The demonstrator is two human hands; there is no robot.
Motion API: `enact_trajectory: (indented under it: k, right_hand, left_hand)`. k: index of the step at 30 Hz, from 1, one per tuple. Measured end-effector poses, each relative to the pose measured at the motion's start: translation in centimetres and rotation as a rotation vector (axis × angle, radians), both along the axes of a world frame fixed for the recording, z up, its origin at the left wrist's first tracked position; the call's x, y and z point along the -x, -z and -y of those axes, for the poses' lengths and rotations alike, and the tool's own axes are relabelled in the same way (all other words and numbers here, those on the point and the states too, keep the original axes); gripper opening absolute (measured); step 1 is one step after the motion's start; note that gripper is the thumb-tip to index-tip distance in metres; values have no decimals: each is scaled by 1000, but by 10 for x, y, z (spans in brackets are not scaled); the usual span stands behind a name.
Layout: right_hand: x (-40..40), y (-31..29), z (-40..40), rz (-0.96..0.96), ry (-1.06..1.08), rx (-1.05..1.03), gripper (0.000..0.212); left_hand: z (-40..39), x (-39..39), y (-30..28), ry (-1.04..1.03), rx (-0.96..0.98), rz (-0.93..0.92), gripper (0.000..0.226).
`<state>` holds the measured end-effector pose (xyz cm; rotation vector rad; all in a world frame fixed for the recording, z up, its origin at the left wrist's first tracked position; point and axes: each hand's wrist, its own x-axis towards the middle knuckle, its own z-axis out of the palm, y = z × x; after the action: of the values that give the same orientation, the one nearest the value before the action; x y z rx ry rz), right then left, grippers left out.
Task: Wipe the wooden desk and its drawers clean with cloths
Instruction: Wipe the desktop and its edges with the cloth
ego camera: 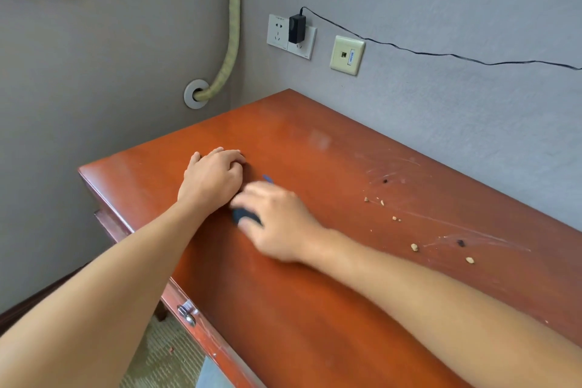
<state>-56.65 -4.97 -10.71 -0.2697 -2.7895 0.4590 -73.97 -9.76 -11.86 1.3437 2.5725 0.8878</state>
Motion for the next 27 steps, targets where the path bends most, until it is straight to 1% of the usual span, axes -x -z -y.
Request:
enact_trajectory:
  k: [2, 4, 6, 8, 10, 11, 13, 15, 16, 17, 18, 20, 22, 24, 27]
  right_hand:
    - [-34, 3, 33, -29, -152, 49, 31]
    - [-58, -2, 38, 36, -213, 104, 37]
    - [-59, -11, 25, 113, -147, 141, 49]
    - [-45, -17, 13, 145, 22, 159, 58]
    - [-31, -16, 11, 130, 131, 116, 55]
    - [-27, -12, 15, 108, 136, 85, 52]
    - [-28, -3, 33, 55, 53, 60, 51]
    - [-29, 5, 57, 29, -103, 68, 52]
    - [-28, 9, 67, 32, -184, 83, 52]
    - [-22, 10, 74, 45, -255, 98, 53]
    - [-11, 10, 78, 56, -302, 110, 53]
    - [21, 7, 76, 69, -320, 120, 52]
    - [61, 5, 70, 57, -276, 118, 49]
    - [102, 4, 65, 55, -213, 112, 49]
    - [158, 1, 55, 62, -117, 99, 51]
  left_hand:
    - [0, -1, 1, 5, -11, -15, 41]
    - [1, -1, 1, 17, -3, -40, 39]
    - [3, -2, 1, 16, 19, -77, 40]
    - [7, -3, 0, 34, 63, -106, 44]
    - [15, -3, -2, 93, 100, -122, 47]
    - [21, -1, -4, 141, 108, -120, 47]
    - [42, 15, -11, 196, 112, -112, 46]
    - [70, 48, -14, 103, 138, -169, 44]
    - [86, 67, -14, 44, 182, -195, 43]
    - [101, 84, -15, 12, 224, -182, 43]
    - [113, 99, -16, 8, 239, -122, 42]
    - [119, 118, -19, -14, 142, 96, 36]
    - [113, 129, -26, -82, 20, 273, 32]
    - [112, 136, -31, -118, -66, 372, 32]
    - [114, 141, -33, -132, -238, 581, 32]
